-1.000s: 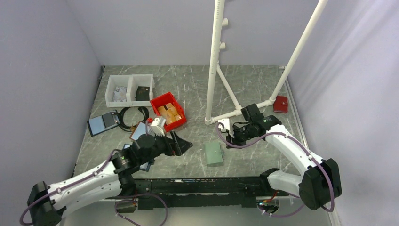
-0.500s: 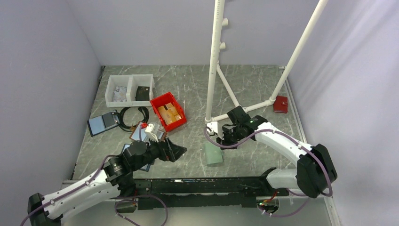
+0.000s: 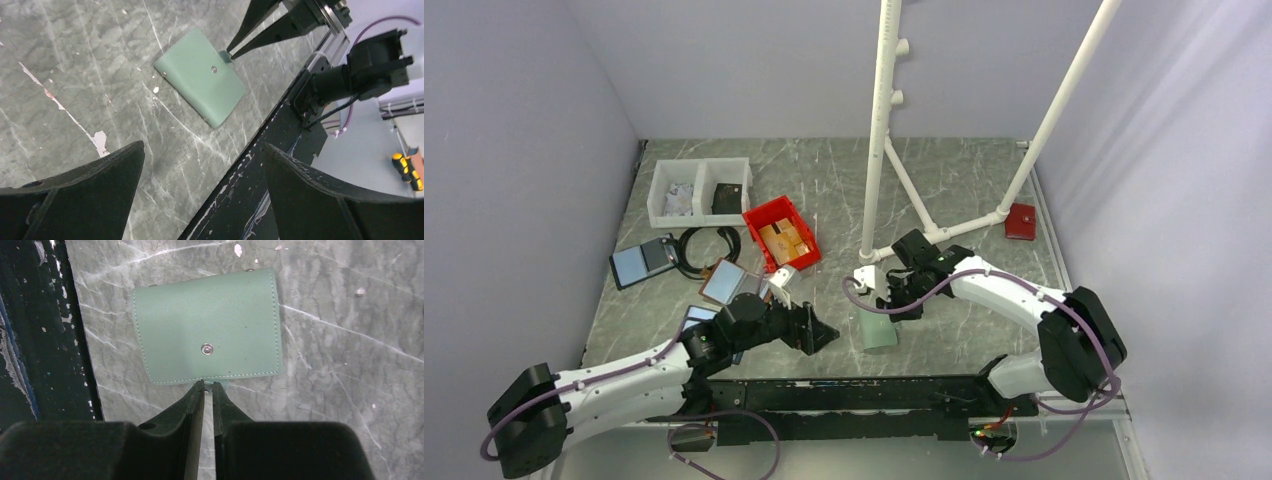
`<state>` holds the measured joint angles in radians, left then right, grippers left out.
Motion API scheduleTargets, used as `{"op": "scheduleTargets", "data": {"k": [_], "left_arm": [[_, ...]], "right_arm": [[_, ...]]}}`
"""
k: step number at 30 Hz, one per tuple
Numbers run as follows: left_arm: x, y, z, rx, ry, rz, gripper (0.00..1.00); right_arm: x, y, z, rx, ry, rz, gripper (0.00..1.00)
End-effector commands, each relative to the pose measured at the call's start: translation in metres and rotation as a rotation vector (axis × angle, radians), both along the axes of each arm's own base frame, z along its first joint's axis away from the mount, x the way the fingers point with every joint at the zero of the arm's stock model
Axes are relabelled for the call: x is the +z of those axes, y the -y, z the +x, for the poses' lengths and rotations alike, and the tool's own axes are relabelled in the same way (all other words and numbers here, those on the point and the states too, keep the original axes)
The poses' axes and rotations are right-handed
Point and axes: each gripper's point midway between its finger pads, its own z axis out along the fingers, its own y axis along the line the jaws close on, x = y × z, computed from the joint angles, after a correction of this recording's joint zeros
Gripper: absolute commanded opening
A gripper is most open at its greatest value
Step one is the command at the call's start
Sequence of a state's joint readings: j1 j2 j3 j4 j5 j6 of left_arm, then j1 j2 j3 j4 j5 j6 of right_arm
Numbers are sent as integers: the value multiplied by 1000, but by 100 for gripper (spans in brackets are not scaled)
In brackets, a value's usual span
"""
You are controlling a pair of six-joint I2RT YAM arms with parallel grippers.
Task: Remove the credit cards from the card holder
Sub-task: Open the card holder at the center of the board.
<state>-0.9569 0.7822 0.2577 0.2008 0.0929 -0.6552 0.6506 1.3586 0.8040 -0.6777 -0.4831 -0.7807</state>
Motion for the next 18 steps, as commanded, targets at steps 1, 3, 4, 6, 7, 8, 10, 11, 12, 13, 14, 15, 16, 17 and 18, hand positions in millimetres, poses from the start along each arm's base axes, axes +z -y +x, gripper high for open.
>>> {"op": "scheduleTargets", "data": {"k": [1,3,4,6,7,8,10,11,12,13,14,15,16,17,18], "left_arm": [[19,17,-6,-100,168,-56,94],[18,20,-10,-115,236,-33,94],[17,21,-12,-124,268,-17,94],[15,25,-18,-156,323,7,93],[15,27,-19,-152,352,22,93],[14,29,-20,-156,373,39,93],[10,35,-25,-171,414,84,93],[7,39,-27,-180,434,115,93],[4,44,-30,-191,458,147,93],[0,46,-28,-180,481,187,93],[-5,50,-30,-185,503,222,93],[-8,54,-31,-189,522,244,94],[-12,58,-31,-187,540,271,94],[-15,62,-33,-189,557,283,94],[-17,66,-32,-187,574,297,94]], "right_arm": [[5,-10,12,4,40,3,14],[3,-10,11,4,37,-6,13],[2,-8,10,5,32,-15,13],[-1,-5,10,10,28,-38,13],[-2,-2,9,14,26,-51,13],[-2,0,9,17,26,-62,13],[-1,3,9,13,32,-70,12],[2,2,9,10,30,-60,12],[7,0,9,7,25,-34,12],[13,-4,7,12,18,-3,12],[20,-8,4,22,9,30,12],[27,-14,-1,42,-8,71,12],[32,-18,-4,55,-20,100,13],[36,-22,-6,63,-32,121,13],[38,-25,-8,65,-46,136,13]]}}
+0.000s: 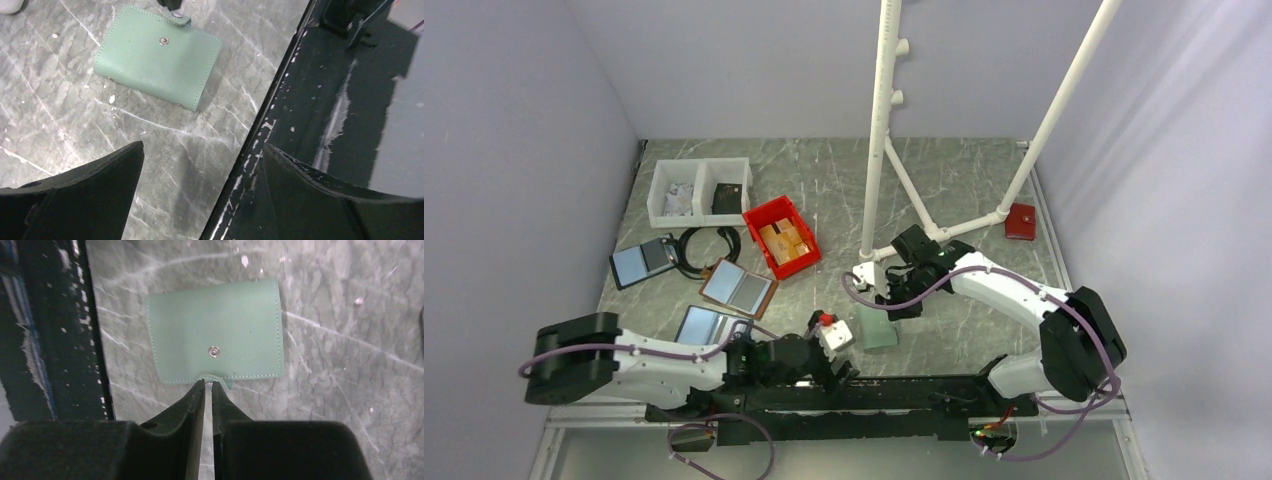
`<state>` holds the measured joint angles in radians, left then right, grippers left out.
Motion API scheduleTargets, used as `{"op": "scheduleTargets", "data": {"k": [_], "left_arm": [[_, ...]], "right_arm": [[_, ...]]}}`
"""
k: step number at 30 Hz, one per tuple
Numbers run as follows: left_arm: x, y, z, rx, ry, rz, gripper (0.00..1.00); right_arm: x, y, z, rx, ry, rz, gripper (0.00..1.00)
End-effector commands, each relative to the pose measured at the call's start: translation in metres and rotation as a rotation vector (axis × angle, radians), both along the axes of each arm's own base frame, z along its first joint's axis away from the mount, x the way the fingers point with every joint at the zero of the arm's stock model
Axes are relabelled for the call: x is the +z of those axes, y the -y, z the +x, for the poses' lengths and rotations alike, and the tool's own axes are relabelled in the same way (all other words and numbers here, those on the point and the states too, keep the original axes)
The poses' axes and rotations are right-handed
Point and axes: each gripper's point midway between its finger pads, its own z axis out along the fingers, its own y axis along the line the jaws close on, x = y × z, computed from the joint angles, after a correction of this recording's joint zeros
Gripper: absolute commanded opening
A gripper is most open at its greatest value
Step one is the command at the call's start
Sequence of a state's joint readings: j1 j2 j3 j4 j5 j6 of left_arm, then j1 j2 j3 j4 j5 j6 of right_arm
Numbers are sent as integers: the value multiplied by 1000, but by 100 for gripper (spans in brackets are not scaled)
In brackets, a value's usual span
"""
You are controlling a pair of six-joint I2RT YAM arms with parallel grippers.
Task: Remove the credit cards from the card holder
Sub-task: Open the card holder at the center of the board.
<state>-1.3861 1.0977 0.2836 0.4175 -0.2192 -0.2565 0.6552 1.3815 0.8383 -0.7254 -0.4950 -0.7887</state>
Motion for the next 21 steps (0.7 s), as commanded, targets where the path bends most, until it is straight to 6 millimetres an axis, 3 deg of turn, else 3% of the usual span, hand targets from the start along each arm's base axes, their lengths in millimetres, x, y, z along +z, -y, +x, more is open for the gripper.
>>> {"op": "scheduleTargets", "data": {"k": [1,7,16,21], "left_arm": [[19,24,17,58,193,-8,94],[10,46,17,61,284,47,94],[5,55,17,72,324,91,92],[9,59,18,50,368,113,91]], "right_arm": [[36,-28,-6,48,-30,159,13],[17,-40,-2,7,9,94,14],[-3,-14,4,29,47,-72,12],[-1,-2,8,13,51,-90,12]]}}
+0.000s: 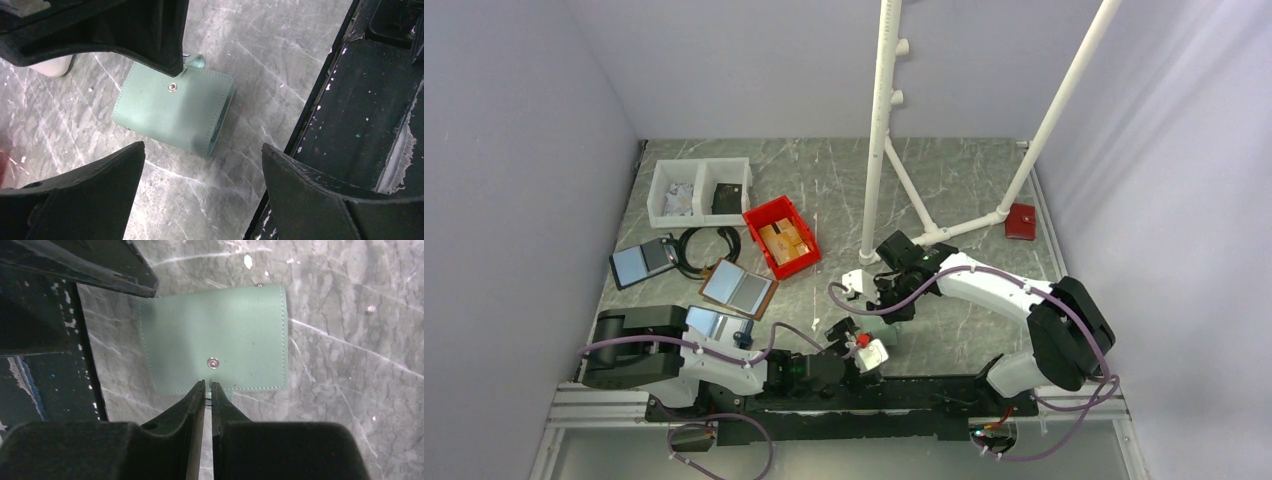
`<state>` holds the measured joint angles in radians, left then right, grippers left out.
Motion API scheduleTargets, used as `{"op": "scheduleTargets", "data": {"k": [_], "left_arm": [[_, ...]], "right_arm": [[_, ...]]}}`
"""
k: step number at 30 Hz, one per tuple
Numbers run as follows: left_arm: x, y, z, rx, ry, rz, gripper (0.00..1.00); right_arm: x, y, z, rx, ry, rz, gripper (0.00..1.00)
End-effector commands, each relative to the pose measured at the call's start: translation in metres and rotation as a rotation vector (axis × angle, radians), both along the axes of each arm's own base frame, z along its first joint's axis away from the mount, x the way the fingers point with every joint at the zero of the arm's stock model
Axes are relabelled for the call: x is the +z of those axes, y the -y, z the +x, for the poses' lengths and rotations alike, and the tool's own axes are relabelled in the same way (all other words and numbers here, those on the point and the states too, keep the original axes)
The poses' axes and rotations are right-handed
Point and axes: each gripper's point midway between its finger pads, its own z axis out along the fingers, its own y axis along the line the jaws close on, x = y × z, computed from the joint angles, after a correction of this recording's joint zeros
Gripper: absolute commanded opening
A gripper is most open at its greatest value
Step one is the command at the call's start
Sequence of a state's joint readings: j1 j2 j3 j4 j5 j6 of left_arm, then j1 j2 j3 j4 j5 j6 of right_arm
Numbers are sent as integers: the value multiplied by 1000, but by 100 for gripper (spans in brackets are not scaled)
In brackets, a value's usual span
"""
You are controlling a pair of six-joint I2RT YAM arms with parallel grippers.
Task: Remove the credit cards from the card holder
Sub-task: Open the card holder at the center of the board.
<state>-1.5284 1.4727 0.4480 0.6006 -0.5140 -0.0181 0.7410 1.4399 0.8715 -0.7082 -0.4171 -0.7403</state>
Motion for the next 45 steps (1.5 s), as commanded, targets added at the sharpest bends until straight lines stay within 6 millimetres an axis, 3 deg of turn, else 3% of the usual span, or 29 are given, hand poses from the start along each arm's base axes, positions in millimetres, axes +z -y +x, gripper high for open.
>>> {"op": "scheduleTargets", "data": {"k": [1,7,16,26,32,36,40,45], "left_arm": [[22,15,4,-2,69,-30,91],[23,27,8,-5,112,-3,92],[12,43,13,-8,148,71,88],[-13,49,22,77,131,179,61],[-8,44,25,141,99,158,34],[1,42,22,190,20,71,22],[9,36,19,238,-92,-88,4],[26,23,25,297,-254,-352,0]], "right_arm": [[8,14,9,-11,31,-22,12],[0,32,5,-37,-25,-65,12],[-16,41,5,-80,-97,-137,11],[-17,41,4,-102,-134,-131,11],[-17,41,4,-110,-140,-131,11],[-16,41,4,-118,-143,-127,11],[-15,39,4,-119,-150,-116,10],[-13,34,5,-133,-159,-94,10]]}}
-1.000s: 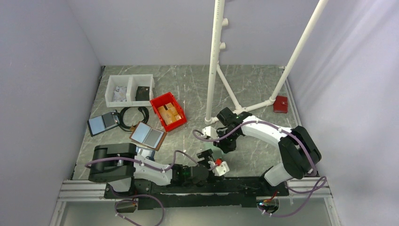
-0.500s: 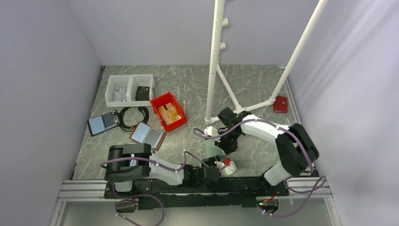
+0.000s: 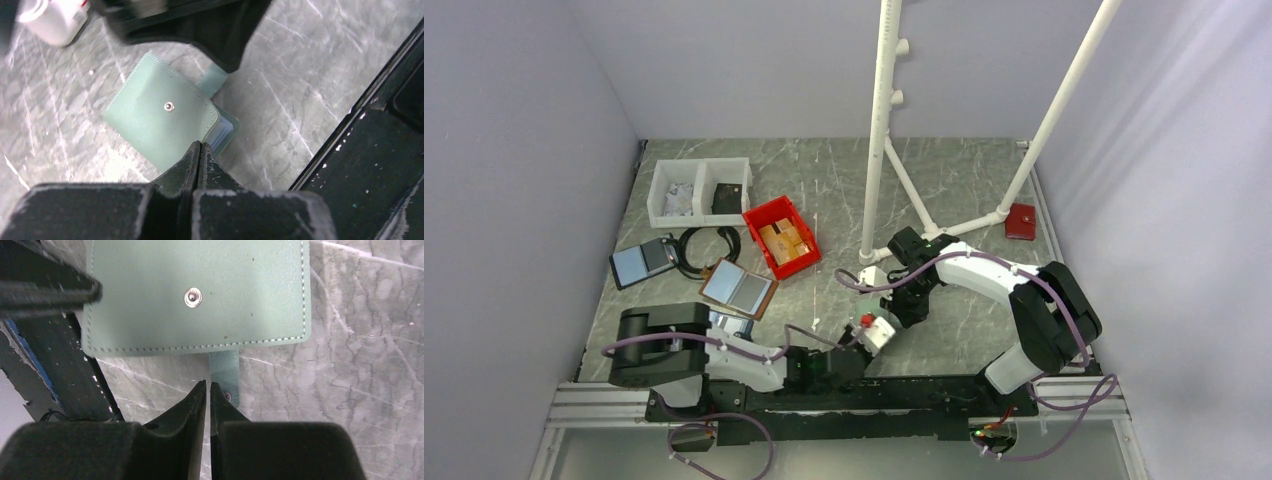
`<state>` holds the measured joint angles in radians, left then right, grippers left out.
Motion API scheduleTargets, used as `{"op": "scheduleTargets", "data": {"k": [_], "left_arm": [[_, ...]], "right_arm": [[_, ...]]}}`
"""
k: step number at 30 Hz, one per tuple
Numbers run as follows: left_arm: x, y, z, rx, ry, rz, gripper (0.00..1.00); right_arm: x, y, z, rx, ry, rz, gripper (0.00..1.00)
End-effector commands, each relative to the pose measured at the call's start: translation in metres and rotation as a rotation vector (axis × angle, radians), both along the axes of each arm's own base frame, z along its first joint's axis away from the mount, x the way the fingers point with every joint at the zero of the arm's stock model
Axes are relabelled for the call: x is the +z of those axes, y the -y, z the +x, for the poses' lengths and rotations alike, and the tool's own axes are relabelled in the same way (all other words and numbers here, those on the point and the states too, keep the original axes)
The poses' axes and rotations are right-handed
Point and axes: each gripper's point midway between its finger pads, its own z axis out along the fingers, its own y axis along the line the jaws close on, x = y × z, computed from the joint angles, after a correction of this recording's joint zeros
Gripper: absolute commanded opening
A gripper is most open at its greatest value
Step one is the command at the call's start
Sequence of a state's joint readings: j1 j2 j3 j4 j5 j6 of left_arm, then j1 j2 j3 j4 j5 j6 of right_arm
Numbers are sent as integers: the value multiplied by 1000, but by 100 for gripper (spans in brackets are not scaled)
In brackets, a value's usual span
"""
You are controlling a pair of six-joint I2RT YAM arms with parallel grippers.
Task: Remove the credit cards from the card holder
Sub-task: Open the card holder at the center of the board.
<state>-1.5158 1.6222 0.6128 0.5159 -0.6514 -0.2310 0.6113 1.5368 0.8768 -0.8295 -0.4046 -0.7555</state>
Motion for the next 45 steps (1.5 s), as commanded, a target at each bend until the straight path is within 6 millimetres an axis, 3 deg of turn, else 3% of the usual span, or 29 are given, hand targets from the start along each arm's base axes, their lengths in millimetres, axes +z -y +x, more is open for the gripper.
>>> {"op": "scheduleTargets", "data": {"k": [1,7,12,15,18,21,27,32,37,42,43,45], "left_arm": [[34,-6,7,110,-146,-356,0],[43,-40,17,230,-244,-598,0],[26,-77,29,472,-360,-719,0],[4,-105,31,680,-443,-673,0],[-3,-143,32,913,-463,-601,0],[-4,-162,30,1028,-442,-532,0],[-13,-165,28,1099,-419,-429,10],[-10,-173,28,1125,-405,-411,9],[-4,-175,28,1099,-434,-442,8],[10,-168,26,940,-425,-387,9],[14,-161,24,862,-420,-361,14],[22,-143,17,658,-409,-304,34]], "right_arm": [[11,-13,6,-24,-4,50,10],[12,-20,10,-61,2,77,10],[18,-32,12,-81,-12,131,10],[21,-39,13,-95,-19,163,10],[25,-48,14,-104,-32,203,10],[29,-56,15,-98,-37,243,10],[33,-66,18,-35,21,302,10],[49,-80,21,90,67,400,11],[73,-101,16,267,129,562,13],[68,-105,12,296,116,554,13],[65,-104,11,290,116,551,13],[61,-104,13,271,121,551,14]]}}
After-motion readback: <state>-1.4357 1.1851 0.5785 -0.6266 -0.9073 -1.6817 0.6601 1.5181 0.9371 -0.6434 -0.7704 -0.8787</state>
